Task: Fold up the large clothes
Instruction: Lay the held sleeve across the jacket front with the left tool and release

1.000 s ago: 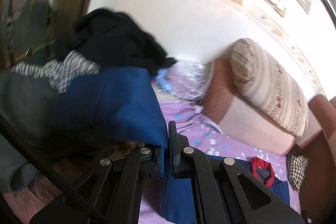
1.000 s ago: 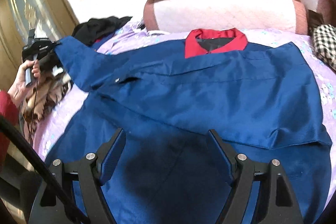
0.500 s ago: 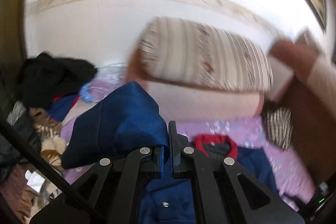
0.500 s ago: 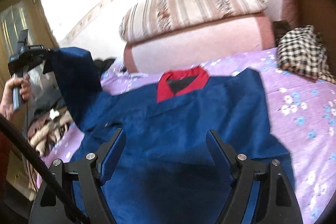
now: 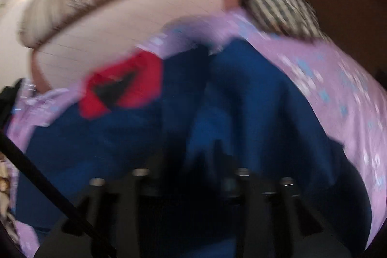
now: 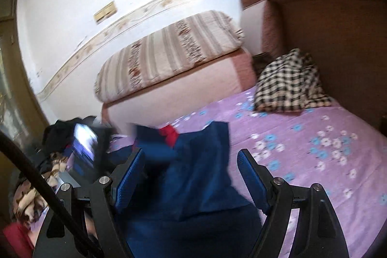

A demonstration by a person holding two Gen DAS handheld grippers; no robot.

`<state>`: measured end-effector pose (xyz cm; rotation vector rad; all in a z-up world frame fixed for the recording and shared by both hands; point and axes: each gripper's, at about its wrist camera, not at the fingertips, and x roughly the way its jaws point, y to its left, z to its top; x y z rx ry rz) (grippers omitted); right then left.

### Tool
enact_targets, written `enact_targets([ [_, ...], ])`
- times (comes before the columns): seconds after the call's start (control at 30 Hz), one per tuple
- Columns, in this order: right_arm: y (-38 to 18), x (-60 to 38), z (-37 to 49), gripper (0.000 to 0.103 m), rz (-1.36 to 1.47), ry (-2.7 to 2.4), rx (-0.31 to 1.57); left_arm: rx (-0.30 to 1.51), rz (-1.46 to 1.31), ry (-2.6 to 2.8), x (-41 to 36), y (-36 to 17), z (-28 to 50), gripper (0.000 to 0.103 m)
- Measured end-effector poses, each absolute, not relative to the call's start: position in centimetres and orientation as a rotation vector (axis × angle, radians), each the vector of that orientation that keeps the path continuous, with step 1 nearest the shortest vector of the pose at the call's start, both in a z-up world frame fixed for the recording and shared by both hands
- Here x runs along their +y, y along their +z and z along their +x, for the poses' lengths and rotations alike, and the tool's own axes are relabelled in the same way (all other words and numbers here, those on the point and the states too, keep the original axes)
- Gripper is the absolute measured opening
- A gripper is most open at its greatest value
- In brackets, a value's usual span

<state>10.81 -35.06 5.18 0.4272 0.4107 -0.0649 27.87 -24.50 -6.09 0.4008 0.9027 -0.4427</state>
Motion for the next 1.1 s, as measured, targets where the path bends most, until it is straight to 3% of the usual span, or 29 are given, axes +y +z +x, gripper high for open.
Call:
enact_targets([
  [0.1,4.8,-36.3,10.9,0.083,0.459,-0.081,0.419,0.907,0.417,-0.535,-26.2,-6.4,25.4,0.078],
  [0.3,4.7,-38.1,10.8,0.083,0.508,-0.112,0.412,0.868,0.41,-0.681,-24.6,-3.4,22.1,0.08],
  [0.5,3.4,-36.2,12.9,0.083,0.464,-0.018,0.512,0.81,0.283,-0.411,-9.5,1.1,26.5,0.089],
  [0.77,-1.0,-28.4,20.3,0.08,0.24,0.111,0.744,0.96,0.227,-0.028,7.9,-4.3,33.8,0.089],
  [0.9,-5.8,-27.6,24.0,0.067,0.172,0.065,0.925,1.035,0.054,-0.054,12.5,-7.4,33.7,0.091],
  [0.97,-8.0,-28.3,24.6,0.065,0.202,0.038,0.999,1.036,0.028,-0.04,13.3,-7.2,33.1,0.092],
  [1.1,-6.0,-27.6,24.2,0.065,0.172,0.035,0.965,0.908,0.08,-0.025,12.6,-3.0,31.6,0.091],
])
